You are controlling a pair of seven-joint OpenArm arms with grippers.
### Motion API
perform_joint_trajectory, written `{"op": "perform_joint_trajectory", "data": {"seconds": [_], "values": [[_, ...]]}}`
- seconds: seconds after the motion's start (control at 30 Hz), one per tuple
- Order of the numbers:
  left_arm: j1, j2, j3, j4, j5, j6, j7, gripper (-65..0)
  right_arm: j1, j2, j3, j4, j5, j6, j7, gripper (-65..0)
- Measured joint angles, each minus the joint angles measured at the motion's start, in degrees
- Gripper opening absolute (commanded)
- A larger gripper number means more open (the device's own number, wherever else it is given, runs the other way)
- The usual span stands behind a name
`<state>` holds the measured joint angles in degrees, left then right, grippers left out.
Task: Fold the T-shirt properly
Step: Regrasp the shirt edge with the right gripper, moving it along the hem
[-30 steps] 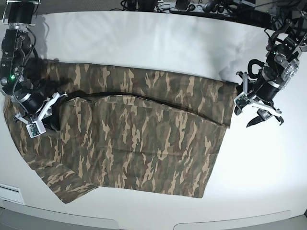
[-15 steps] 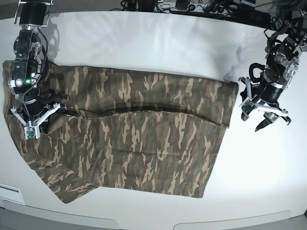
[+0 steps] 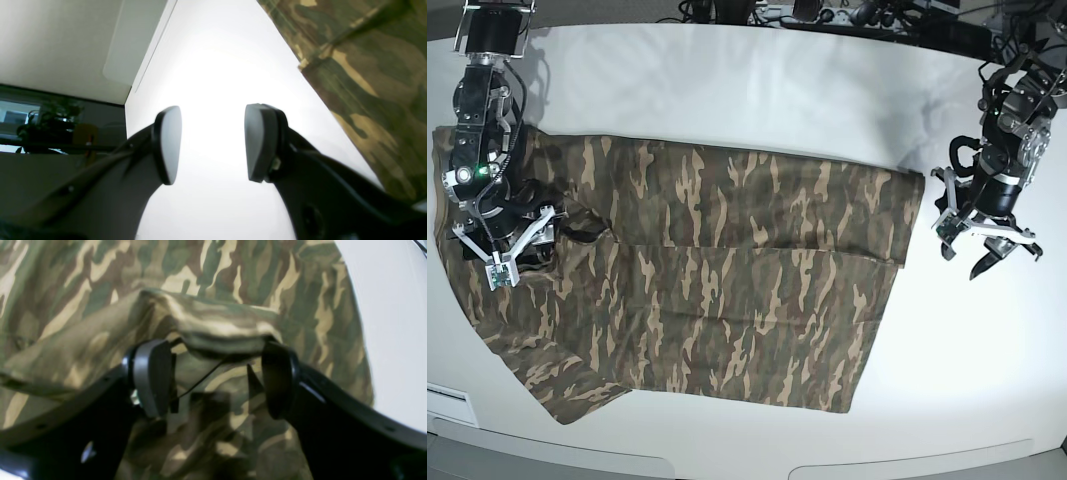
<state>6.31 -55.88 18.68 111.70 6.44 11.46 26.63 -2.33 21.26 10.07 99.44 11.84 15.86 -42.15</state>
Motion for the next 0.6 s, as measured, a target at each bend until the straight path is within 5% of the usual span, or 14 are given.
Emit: {"op": "perform_joint_trajectory", "data": {"seconds": [0.07, 0.13, 0.2, 0.3, 0.37, 0.5, 0.6], "values": [[-0.8, 0.0, 0.1, 0.0, 0.4, 3.7, 0.0, -64.1, 0.5, 0.4, 0.1, 3.0, 0.1, -0.3, -0.2, -29.0], [-2.0, 0.1, 0.0, 0.0, 1.5, 8.1, 0.0, -65.0, 0.7, 1.6, 0.1, 6.9, 0.4, -2.2, -2.0, -45.2], [-2.5, -0.2, 0.0, 0.1, 1.7, 8.5, 0.0, -65.0, 0.9, 2.7, 0.2, 9.6, 0.1, -2.8, -6.1, -65.0], [-2.3, 0.0, 0.0, 1.0, -1.3, 8.2, 0.2, -65.0, -1.6, 4.5, 0.3, 11.3, 0.3, -1.9, -7.4, -65.0], [-2.4, 0.0, 0.0, 2.0, -3.4, 4.5, -1.6, -65.0, -4.5, 5.1, 0.5, 11.5, 0.0, -0.3, -8.0, -65.0], [-2.7, 0.3, 0.0, 3.8, -8.2, -9.8, -5.7, -65.0, -9.4, 5.4, 0.5, 11.5, 0.3, 1.5, -9.0, -65.0], [-3.5, 1.9, 0.0, 3.7, -10.9, -15.8, -5.8, -65.0, -13.2, 5.4, 0.5, 11.4, 0.0, 1.9, -7.7, -65.0]]}}
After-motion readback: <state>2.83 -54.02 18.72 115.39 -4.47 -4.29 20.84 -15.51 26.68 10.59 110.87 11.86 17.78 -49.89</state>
